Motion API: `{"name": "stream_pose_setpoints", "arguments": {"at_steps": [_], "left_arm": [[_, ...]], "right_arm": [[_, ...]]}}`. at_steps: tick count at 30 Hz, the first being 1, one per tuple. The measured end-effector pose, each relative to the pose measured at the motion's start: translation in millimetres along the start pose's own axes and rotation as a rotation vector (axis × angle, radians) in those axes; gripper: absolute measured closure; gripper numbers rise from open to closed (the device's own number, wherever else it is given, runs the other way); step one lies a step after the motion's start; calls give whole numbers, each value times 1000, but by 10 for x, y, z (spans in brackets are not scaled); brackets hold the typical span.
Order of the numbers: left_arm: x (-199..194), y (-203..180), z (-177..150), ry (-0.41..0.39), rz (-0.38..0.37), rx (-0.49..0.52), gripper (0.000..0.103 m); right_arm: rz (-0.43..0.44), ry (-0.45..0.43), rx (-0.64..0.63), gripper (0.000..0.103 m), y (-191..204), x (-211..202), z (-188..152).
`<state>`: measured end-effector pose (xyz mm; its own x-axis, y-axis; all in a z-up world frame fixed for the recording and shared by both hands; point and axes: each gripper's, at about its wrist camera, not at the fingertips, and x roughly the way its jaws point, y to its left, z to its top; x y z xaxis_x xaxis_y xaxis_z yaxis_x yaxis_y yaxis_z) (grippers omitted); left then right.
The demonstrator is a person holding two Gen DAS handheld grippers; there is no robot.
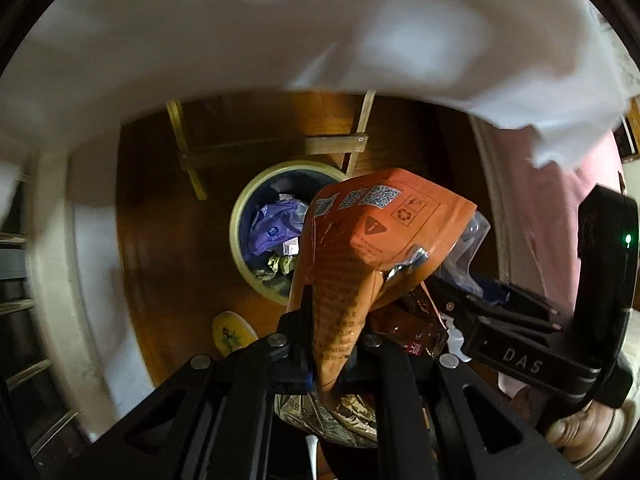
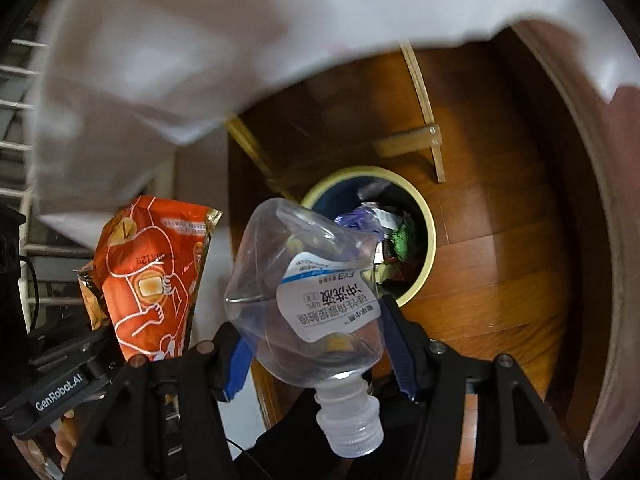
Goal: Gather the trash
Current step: 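Open both tools over the bin to drop the bag and bottle, then raise both tools from the bin back toward the bed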
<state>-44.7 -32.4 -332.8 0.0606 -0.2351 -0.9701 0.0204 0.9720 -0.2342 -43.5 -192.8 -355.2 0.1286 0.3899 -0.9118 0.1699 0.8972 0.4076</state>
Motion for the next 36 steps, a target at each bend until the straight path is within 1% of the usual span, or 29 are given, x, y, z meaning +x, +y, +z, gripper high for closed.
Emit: {"name": "stream_pose_setpoints", "arguments": {"at_steps": [5,6,8,10,11,13,14,15,16,18,20,21,22,26,27,28,29,31,33,36], "left_arm": [[735,121,120,15,-12,-6,97],[857,139,156,19,-15,-2,97],[1125,171,212,29,-20,8,93],[1314,202,246,29,-8,20,86],[1435,219,262,32,-8,24,79],[1571,276,288,46,-12,28,62],[1651,306,297,50,-11,29,48],[1705,336,301,44,-9,29,39],[1716,352,304,42,-6,29,34],[1761,393,301,39,12,39,33],[1780,467,305,37,30,40,30],[1776,496,303,31,33,34,28],[1755,529,302,26,33,30,26],[1597,631,277,-9,50,11,23],[1549,649,272,-18,56,6,20],[1499,664,265,-27,62,1,17],[1444,682,258,-38,63,-5,17],[1356,716,265,-49,63,-14,17],[1252,723,253,-67,79,-24,17],[1125,721,251,-93,99,-31,17]], "right_arm": [[-16,11,47,44,-275,693,82],[-18,10,52,44,-326,775,79],[-19,9,68,44,-395,977,121],[-24,6,78,44,-481,1142,136],[-26,7,82,44,-512,1215,146],[-37,9,92,44,-568,1336,160],[-39,10,94,44,-581,1375,158],[-40,12,96,44,-602,1422,167],[-47,14,98,44,-616,1454,174],[-50,18,99,44,-627,1492,175],[-55,16,98,43,-623,1516,174],[-55,15,97,43,-610,1520,175],[-52,15,96,43,-589,1519,175],[-48,9,81,43,-478,1515,196],[-51,9,76,43,-456,1508,202],[-58,8,69,41,-418,1488,212],[-60,6,64,38,-391,1473,218],[-63,-4,50,23,-330,1422,235],[-65,-21,34,20,-266,1365,259],[-75,-37,21,20,-195,1283,281]]}}
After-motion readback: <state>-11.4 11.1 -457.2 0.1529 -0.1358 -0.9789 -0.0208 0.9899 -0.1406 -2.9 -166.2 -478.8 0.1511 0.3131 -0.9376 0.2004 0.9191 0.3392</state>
